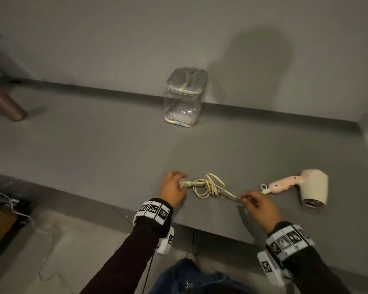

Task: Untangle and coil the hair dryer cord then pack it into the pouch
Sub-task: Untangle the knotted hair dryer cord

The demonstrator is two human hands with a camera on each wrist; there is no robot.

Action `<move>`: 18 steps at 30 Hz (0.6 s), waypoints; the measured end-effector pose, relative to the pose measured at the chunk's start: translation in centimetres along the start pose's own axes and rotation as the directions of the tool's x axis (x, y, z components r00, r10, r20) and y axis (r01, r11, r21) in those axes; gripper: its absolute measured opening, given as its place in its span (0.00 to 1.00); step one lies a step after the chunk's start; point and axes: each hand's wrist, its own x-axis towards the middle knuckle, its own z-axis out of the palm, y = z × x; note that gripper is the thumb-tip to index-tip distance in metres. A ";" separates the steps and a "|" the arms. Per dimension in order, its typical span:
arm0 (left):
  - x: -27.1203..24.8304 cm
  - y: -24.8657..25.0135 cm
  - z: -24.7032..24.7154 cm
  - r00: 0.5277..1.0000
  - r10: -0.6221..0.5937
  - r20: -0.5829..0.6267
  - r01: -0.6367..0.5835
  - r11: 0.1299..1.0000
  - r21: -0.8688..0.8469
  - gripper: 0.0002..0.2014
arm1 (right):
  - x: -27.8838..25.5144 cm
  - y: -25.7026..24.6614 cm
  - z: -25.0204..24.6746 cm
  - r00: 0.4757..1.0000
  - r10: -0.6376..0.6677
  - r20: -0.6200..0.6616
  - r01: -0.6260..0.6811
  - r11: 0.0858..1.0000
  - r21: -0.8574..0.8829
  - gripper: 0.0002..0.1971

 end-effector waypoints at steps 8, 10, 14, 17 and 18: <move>3.9 -0.2 0.4 0.926 0.121 0.358 -0.227 0.935 0.273 0.14 | 5.4 -2.9 5.7 0.993 0.115 0.018 -0.116 0.983 0.140 0.14; 4.2 0.0 0.4 0.910 0.163 0.381 -0.258 0.942 0.213 0.14 | 5.7 -3.2 6.4 0.993 0.118 0.011 -0.118 0.971 0.210 0.14; 4.7 1.0 1.4 0.860 0.346 0.375 -0.450 0.861 0.235 0.21 | 6.4 -3.7 5.7 0.989 0.146 -0.025 -0.132 0.947 0.291 0.14; 5.2 1.4 2.0 0.818 0.484 0.309 -0.548 0.820 0.165 0.21 | 6.9 -4.1 4.2 0.980 0.197 -0.037 -0.165 0.895 0.415 0.14; 5.4 1.9 1.9 0.807 0.525 0.272 -0.570 0.812 0.124 0.18 | 7.2 -4.0 3.6 0.980 0.198 -0.026 -0.165 0.874 0.458 0.12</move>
